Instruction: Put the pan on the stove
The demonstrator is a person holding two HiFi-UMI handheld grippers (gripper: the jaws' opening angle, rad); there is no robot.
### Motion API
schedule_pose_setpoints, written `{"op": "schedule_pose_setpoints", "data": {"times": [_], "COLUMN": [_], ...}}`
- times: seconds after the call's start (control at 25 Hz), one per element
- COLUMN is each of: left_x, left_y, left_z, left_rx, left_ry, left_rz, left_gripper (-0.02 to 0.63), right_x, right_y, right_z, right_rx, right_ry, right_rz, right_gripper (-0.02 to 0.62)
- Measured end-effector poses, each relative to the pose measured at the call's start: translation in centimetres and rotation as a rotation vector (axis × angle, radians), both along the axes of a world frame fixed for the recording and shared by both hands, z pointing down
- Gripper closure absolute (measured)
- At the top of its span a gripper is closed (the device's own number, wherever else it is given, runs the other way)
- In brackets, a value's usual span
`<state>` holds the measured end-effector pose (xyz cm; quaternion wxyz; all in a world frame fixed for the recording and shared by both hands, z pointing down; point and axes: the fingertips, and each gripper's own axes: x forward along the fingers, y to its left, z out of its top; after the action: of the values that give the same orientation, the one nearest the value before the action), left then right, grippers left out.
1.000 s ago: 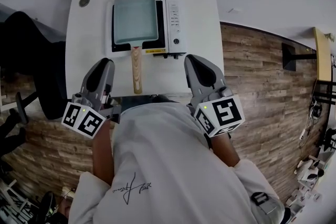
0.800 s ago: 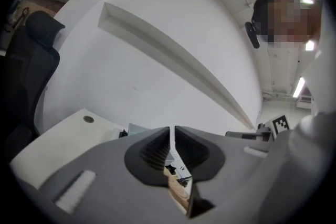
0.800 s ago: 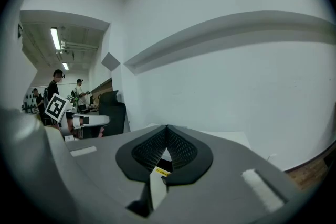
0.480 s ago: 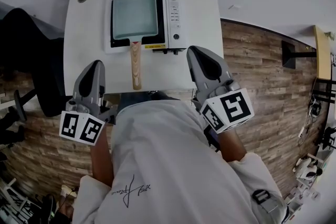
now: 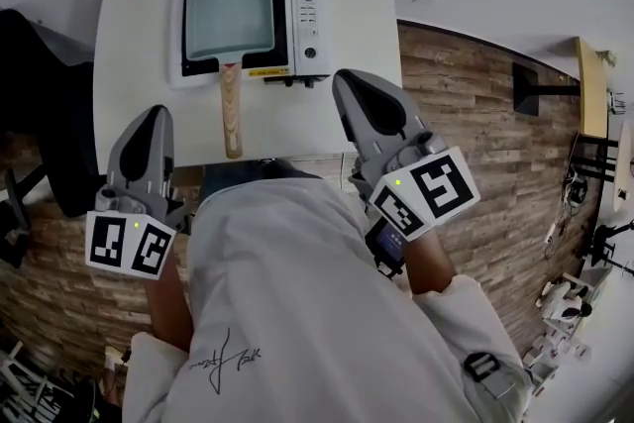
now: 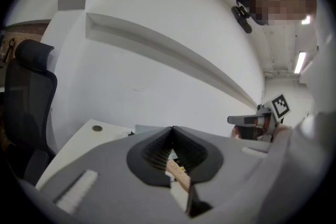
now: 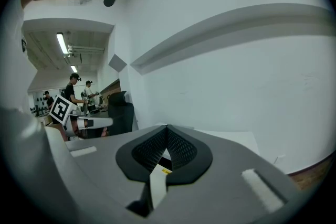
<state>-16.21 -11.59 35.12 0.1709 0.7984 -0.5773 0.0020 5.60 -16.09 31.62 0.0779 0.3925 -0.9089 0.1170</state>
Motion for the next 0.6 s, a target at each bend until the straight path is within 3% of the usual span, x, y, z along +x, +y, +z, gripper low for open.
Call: {"op": "schedule_pose_setpoints", "data": {"times": [0.6], "left_x": [-0.3], "left_y": [0.2], "left_z": [1.0], "left_rx": [-0.063], "left_ry": [-0.011], "left_rz": [0.037], "left_gripper": [0.552], "right_x": [-0.6], "right_y": [0.8], "right_z": [0.4], "right_rx": [-0.043], "right_ry": [-0.004], "right_rz": [-0.098], "right_gripper": [0.599]}}
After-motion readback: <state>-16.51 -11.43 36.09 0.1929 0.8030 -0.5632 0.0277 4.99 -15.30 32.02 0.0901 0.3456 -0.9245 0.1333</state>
